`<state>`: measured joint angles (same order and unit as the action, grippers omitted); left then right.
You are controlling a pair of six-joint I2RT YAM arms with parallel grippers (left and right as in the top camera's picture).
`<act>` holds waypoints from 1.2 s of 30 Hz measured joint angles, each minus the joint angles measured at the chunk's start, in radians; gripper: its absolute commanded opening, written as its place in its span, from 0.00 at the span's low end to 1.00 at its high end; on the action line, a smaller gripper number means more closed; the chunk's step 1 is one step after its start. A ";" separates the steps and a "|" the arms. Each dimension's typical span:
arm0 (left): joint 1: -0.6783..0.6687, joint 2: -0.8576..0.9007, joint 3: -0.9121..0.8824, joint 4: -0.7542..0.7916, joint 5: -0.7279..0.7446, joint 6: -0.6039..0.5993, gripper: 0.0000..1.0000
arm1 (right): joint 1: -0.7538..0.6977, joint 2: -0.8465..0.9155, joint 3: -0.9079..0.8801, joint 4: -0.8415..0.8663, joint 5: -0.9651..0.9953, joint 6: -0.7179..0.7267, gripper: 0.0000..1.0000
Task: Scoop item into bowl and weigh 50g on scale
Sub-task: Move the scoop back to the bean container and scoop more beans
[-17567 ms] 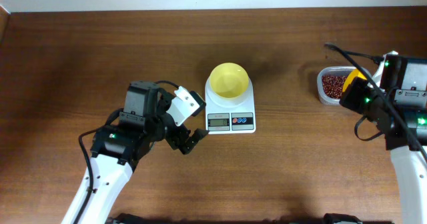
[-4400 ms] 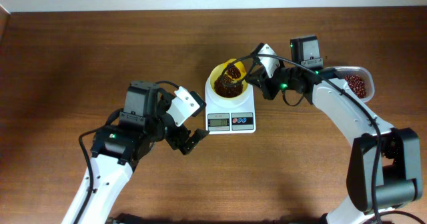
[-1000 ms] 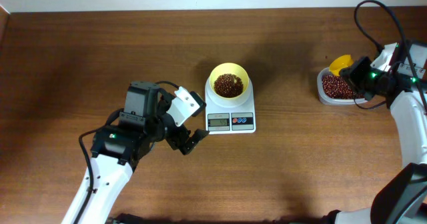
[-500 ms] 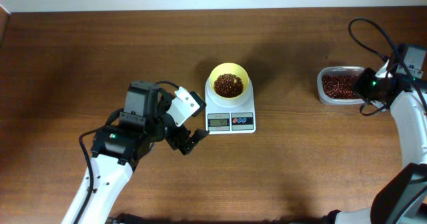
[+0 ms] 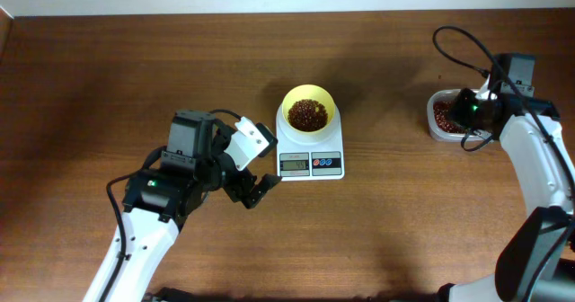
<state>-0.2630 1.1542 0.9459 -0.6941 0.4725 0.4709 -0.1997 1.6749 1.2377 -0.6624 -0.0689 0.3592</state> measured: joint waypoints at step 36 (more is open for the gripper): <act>0.000 0.000 0.000 0.000 0.000 0.000 0.99 | -0.119 0.083 0.000 0.056 -0.267 0.015 0.04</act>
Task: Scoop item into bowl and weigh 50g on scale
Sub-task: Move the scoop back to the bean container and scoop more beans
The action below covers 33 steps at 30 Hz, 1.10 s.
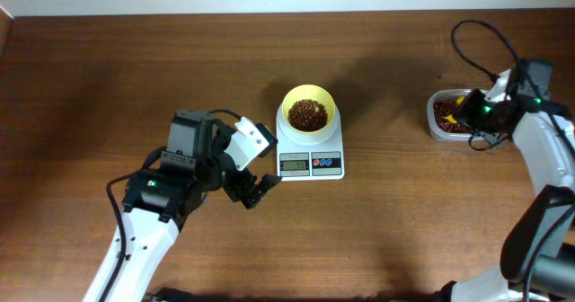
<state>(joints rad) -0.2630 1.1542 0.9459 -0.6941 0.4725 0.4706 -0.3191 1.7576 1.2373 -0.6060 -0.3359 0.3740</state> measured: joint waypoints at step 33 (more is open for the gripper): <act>0.000 0.000 0.000 0.000 0.000 0.000 0.99 | -0.205 0.005 0.000 -0.063 -0.607 -0.300 0.04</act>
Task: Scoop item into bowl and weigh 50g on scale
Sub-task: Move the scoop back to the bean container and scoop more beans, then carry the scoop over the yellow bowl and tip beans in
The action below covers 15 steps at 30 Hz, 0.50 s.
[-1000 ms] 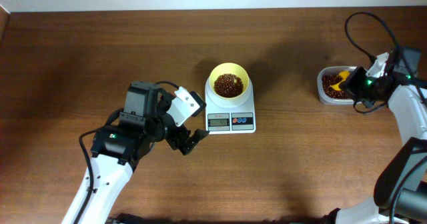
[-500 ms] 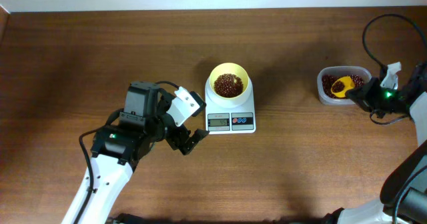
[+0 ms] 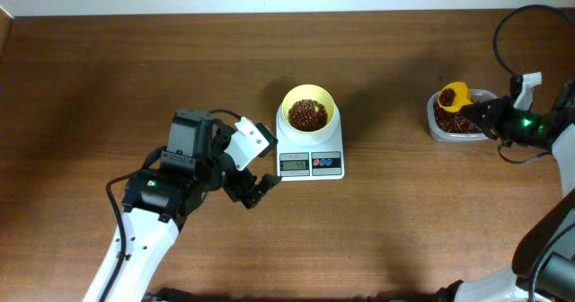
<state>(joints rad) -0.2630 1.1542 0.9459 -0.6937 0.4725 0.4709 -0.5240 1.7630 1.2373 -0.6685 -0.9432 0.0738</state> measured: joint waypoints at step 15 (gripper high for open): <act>0.000 0.000 0.000 0.000 0.000 0.000 0.99 | 0.336 0.000 -0.002 0.249 -0.084 0.148 0.04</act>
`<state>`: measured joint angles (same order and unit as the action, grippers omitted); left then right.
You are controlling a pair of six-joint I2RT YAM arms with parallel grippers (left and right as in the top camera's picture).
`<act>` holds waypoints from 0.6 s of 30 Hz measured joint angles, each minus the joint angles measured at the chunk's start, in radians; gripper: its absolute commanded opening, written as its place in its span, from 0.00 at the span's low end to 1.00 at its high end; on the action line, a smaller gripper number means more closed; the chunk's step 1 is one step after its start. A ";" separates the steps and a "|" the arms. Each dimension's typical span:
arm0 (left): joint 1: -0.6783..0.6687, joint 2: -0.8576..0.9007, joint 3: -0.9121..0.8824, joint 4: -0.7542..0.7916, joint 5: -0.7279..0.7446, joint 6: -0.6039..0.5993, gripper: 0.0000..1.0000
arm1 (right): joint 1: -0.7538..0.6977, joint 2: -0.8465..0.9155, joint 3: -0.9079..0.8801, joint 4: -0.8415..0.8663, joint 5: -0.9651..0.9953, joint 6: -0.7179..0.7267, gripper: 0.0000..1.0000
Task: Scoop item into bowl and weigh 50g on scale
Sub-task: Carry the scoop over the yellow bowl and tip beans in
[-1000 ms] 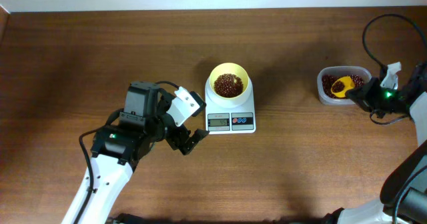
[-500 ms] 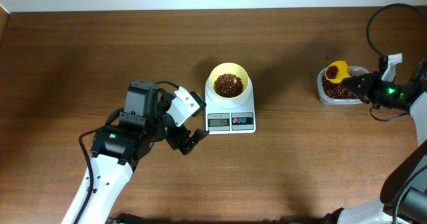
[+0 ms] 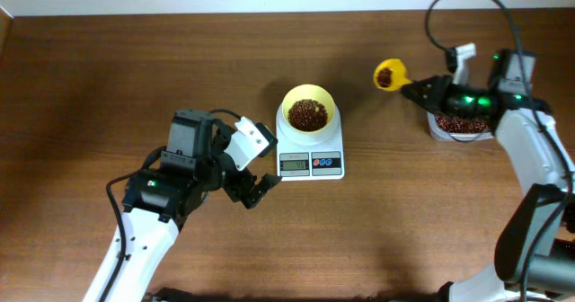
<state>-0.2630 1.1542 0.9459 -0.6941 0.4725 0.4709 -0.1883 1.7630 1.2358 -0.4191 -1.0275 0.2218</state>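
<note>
A yellow bowl (image 3: 309, 110) holding dark red beans stands on the small white scale (image 3: 310, 152) at mid table. My right gripper (image 3: 424, 91) is shut on the handle of a yellow scoop (image 3: 389, 74), which carries a few beans and hangs in the air between the scale and the white supply tub (image 3: 458, 127) of beans. That tub sits at the right, partly hidden under the right arm. My left gripper (image 3: 259, 190) rests just left of the scale, fingers apart and holding nothing.
The scale's display (image 3: 295, 164) and buttons face the front edge. A black cable (image 3: 454, 14) loops above the right arm near the table's back edge. Bare wooden table (image 3: 90, 86) spreads to the left.
The right gripper has moved left with the scoop: the scoop was over the tub's left rim, and now it hangs clear of the tub, closer to the bowl. The left arm is unchanged.
The right gripper was low over the supply tub, covering it. Then the wrist had swung right and the yellow scoop showed in the tub. Then the scoop sat loaded at the tub's left rim. Now it is in the air toward the bowl. The left arm stayed still.
</note>
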 measured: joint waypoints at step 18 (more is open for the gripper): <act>0.000 0.000 0.000 0.000 0.000 0.000 0.99 | 0.326 0.000 0.000 0.062 0.161 -0.028 0.04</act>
<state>-0.2630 1.1542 0.9459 -0.6941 0.4725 0.4709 0.1379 1.7630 1.2358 -0.3569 -0.8665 0.1940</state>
